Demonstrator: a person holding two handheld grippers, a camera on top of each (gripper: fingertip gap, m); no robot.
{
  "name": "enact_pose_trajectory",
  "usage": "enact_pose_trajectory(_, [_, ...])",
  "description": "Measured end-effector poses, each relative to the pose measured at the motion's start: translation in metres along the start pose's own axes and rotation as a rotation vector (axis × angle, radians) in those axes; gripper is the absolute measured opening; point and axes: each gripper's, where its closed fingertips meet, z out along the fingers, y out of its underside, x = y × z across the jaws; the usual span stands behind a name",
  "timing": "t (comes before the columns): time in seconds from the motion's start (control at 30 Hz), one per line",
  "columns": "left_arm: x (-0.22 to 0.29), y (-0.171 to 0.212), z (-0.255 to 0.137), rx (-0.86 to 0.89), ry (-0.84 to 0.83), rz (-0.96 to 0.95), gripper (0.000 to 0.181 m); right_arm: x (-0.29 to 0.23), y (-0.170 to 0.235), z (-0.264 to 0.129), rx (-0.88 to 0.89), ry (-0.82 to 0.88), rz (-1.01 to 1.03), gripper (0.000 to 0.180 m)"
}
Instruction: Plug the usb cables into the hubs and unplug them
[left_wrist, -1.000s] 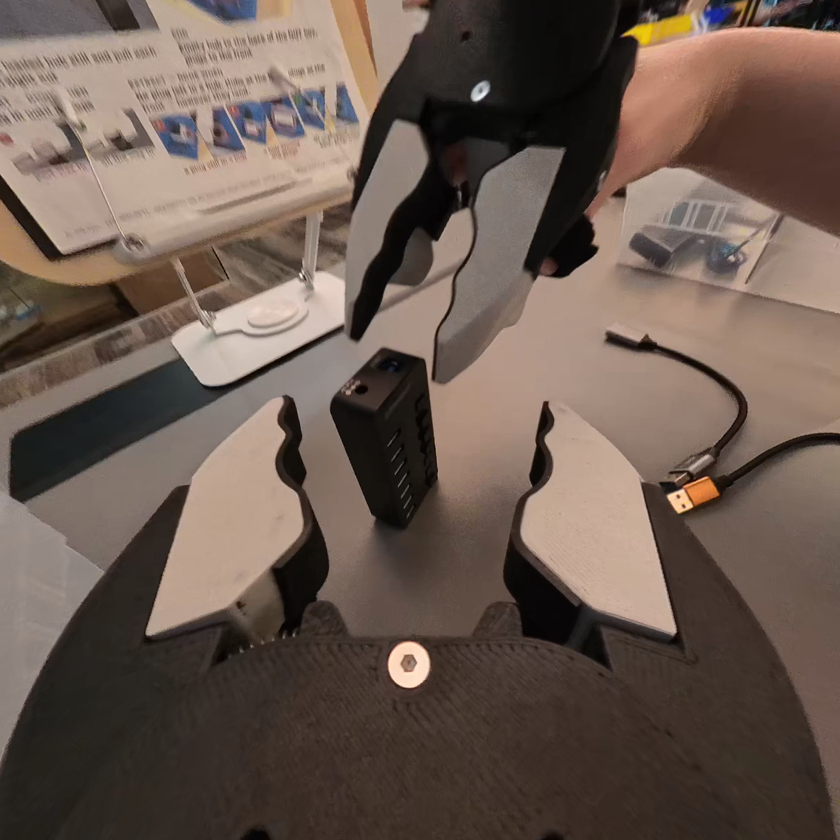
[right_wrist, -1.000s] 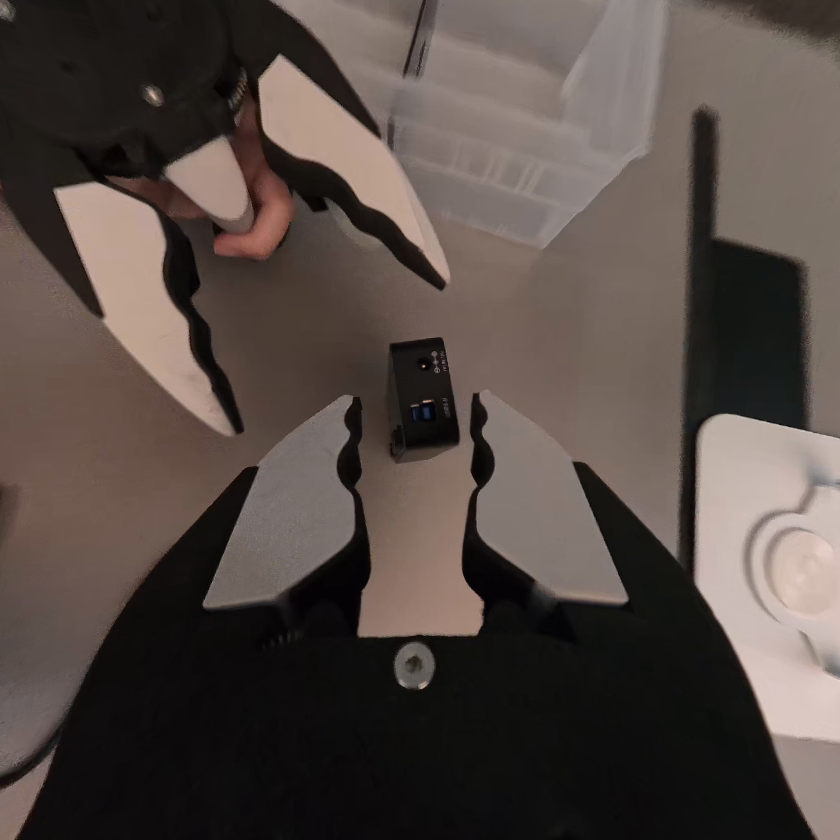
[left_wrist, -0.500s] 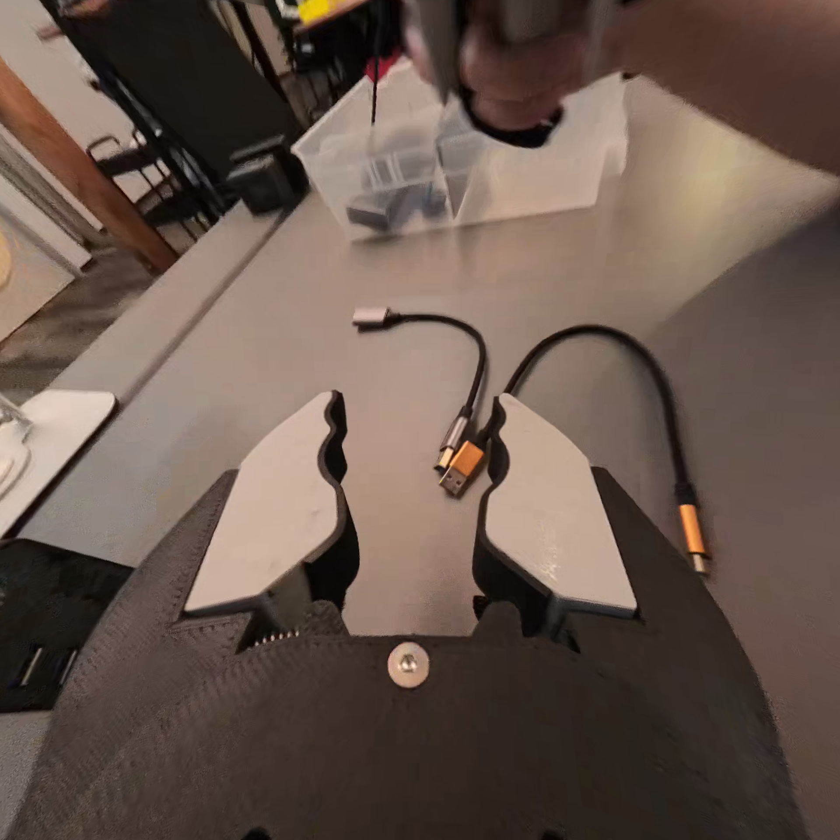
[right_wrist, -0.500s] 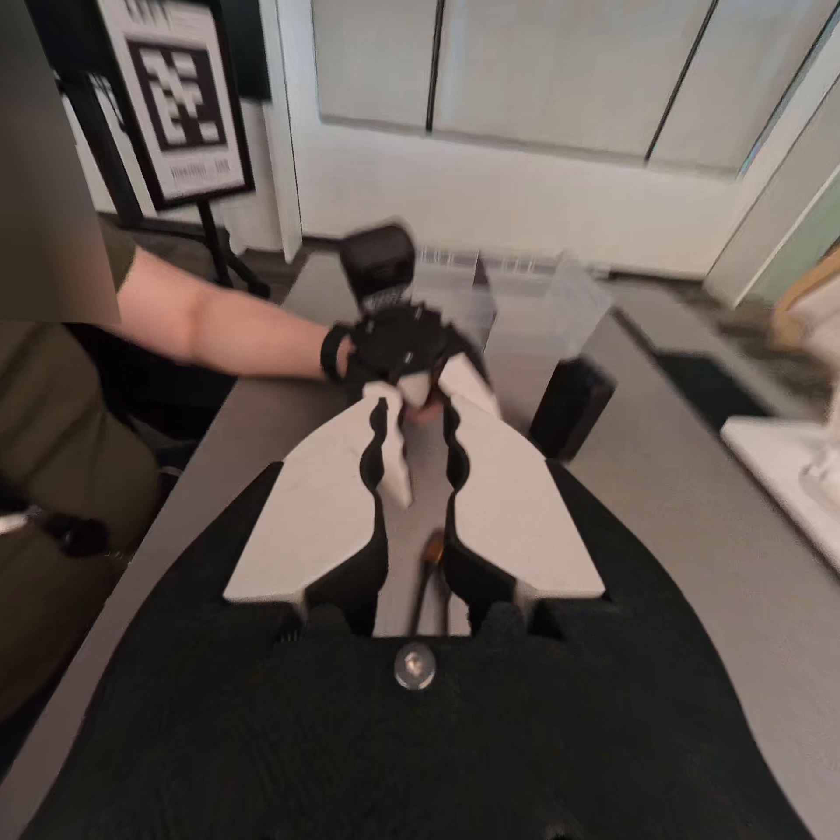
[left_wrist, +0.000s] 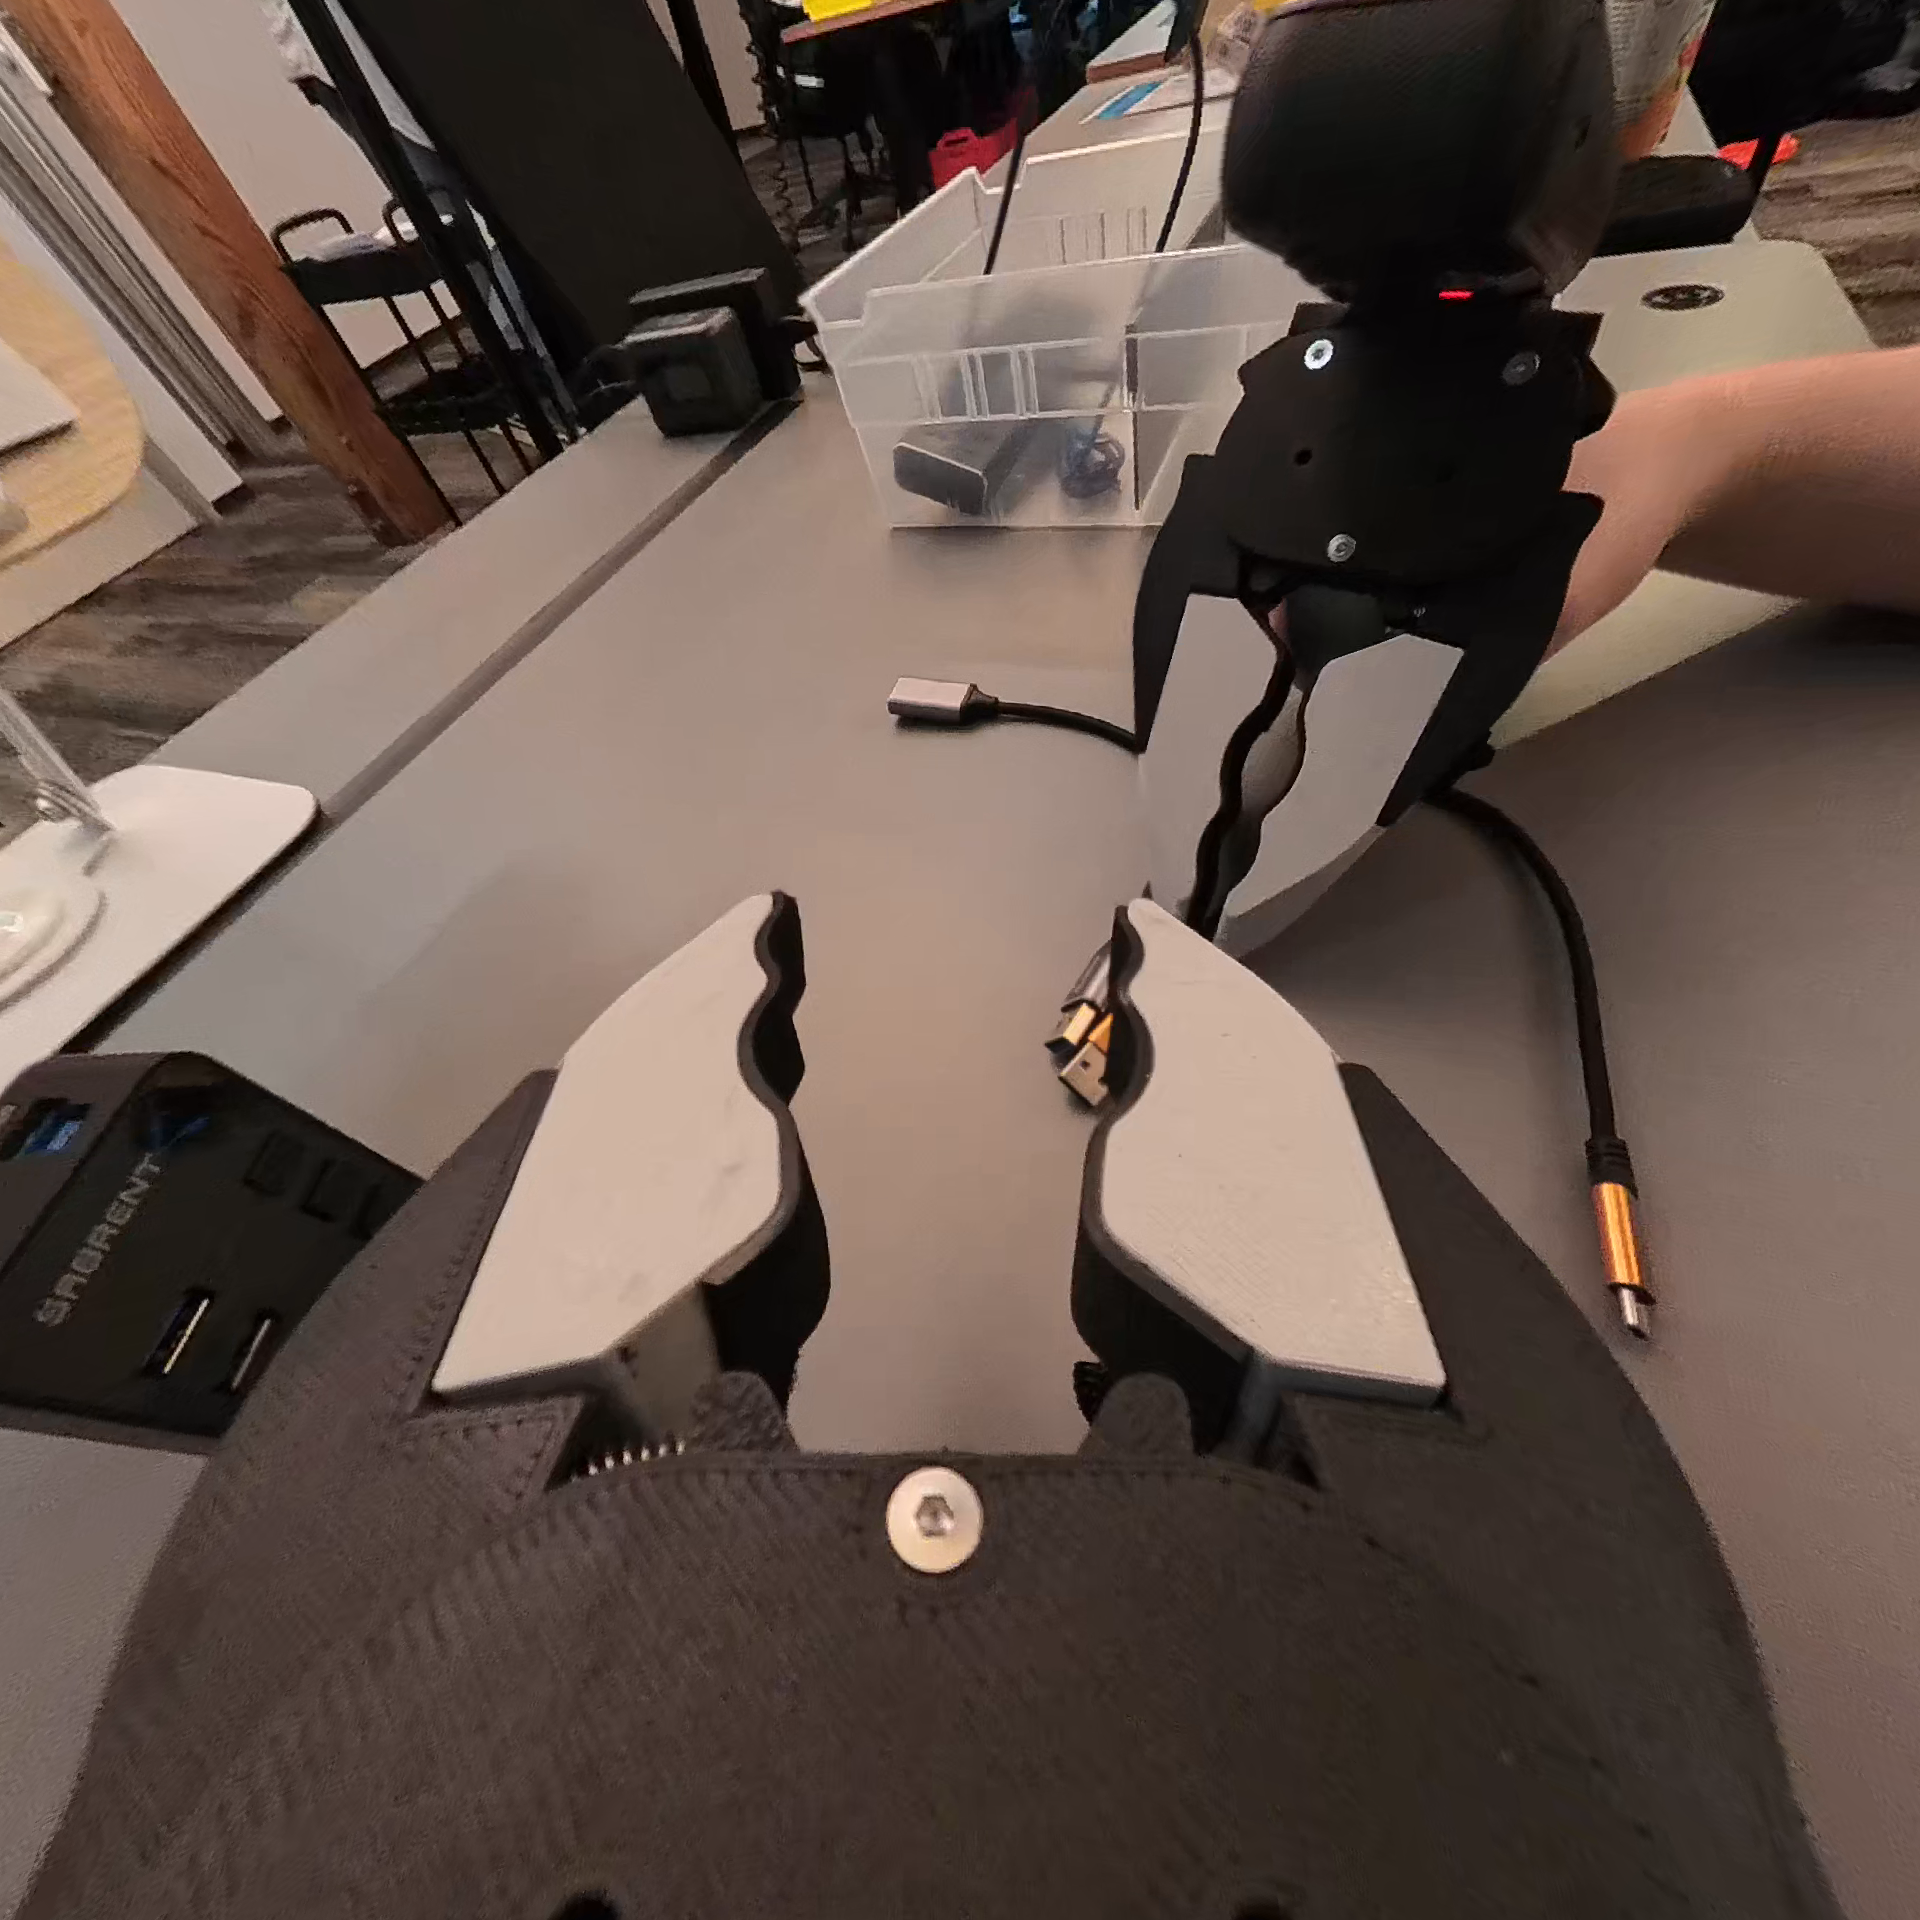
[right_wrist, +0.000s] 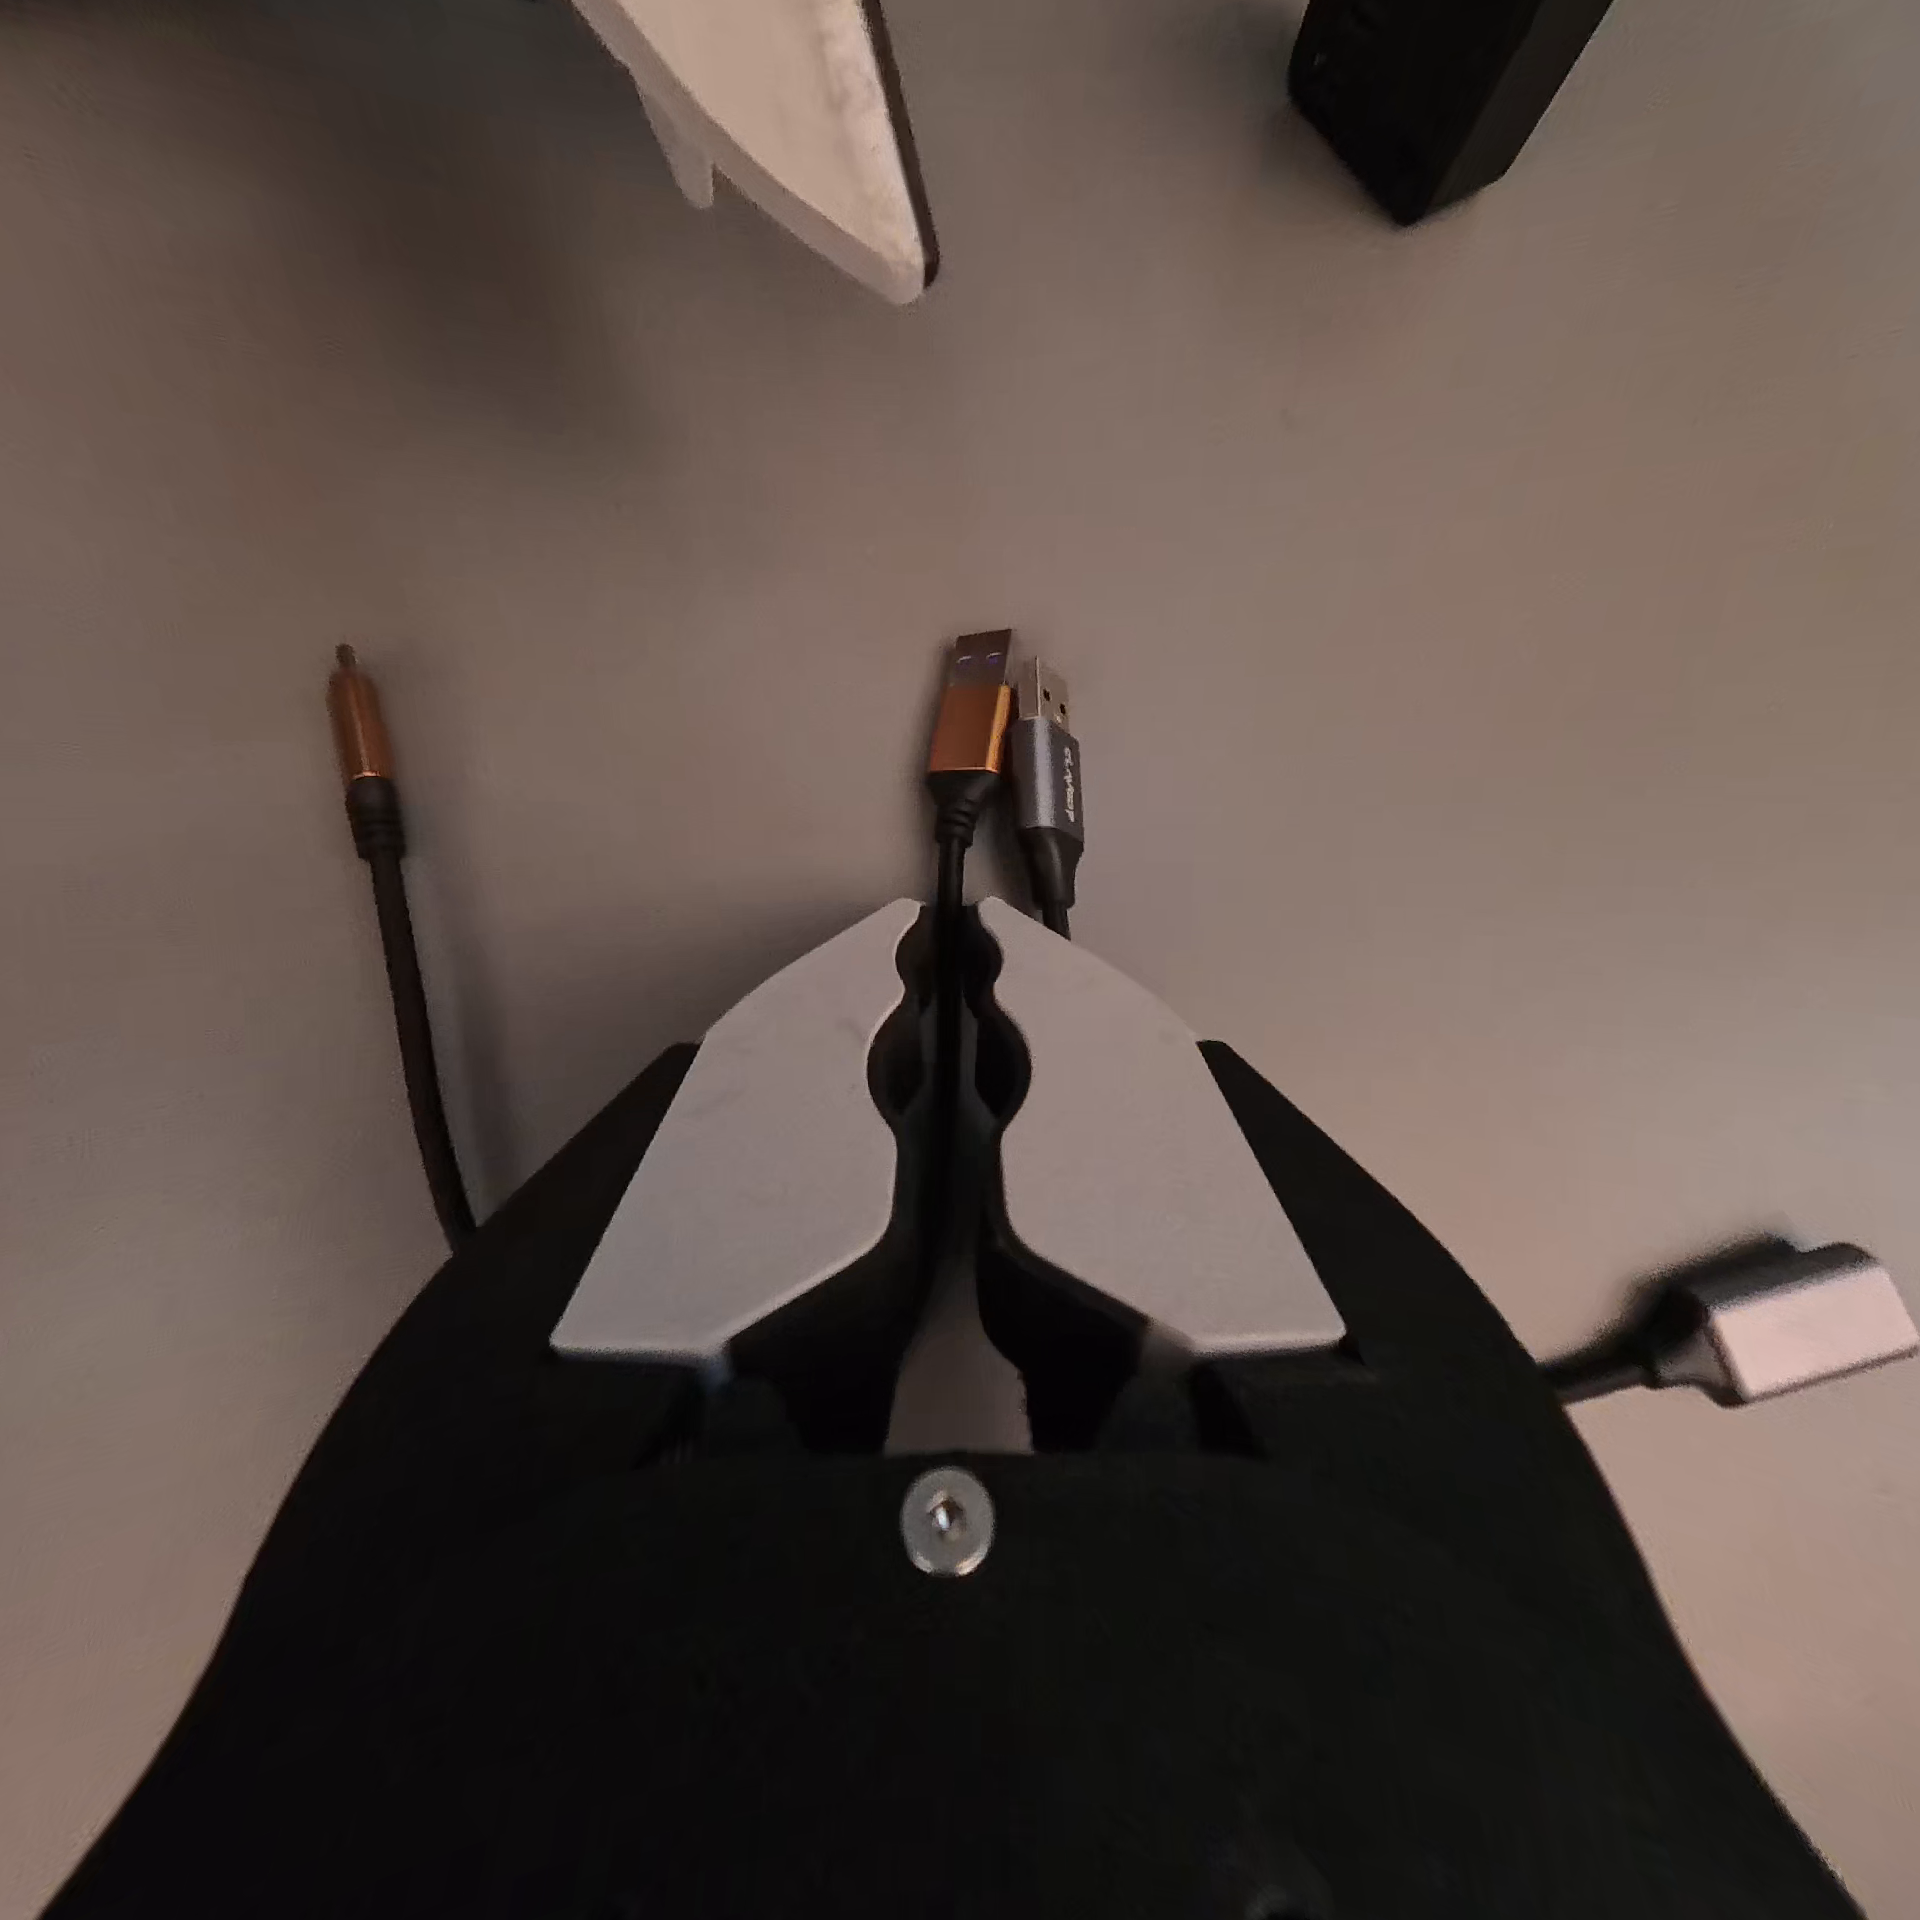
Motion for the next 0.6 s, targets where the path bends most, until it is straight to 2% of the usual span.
enact_pose_trajectory(0.07, [0.0,-0.001,-0.003,-0.003,0.033,-0.065,0.054,0.002,-0.007,-0.005,0.031,0.07,-0.12,0.005])
enact_pose_trajectory(0.13, [0.012,-0.011,-0.009,0.047,0.153,-0.155,0.055,-0.007,-0.032,-0.022,0.199,0.182,-0.351,0.004])
enact_pose_trajectory(0.17, [0.019,-0.019,-0.014,0.08,0.22,-0.185,0.05,-0.01,-0.044,-0.034,0.27,0.263,-0.434,0.003])
enact_pose_trajectory(0.23, [0.03,-0.034,-0.026,0.152,0.3,-0.184,0.049,-0.015,-0.062,-0.056,0.365,0.414,-0.561,0.004])
enact_pose_trajectory(0.3, [0.033,-0.046,-0.038,0.203,0.296,-0.119,0.05,-0.022,-0.07,-0.069,0.409,0.52,-0.664,0.004])
enact_pose_trajectory(0.4, [0.049,-0.049,-0.05,0.193,0.335,0.001,0.049,-0.029,-0.076,-0.076,0.431,0.607,-0.764,0.004])
enact_pose_trajectory(0.6, [0.061,-0.025,-0.045,0.067,0.378,0.059,0.039,-0.034,-0.079,-0.081,0.508,0.566,-0.72,0.004])
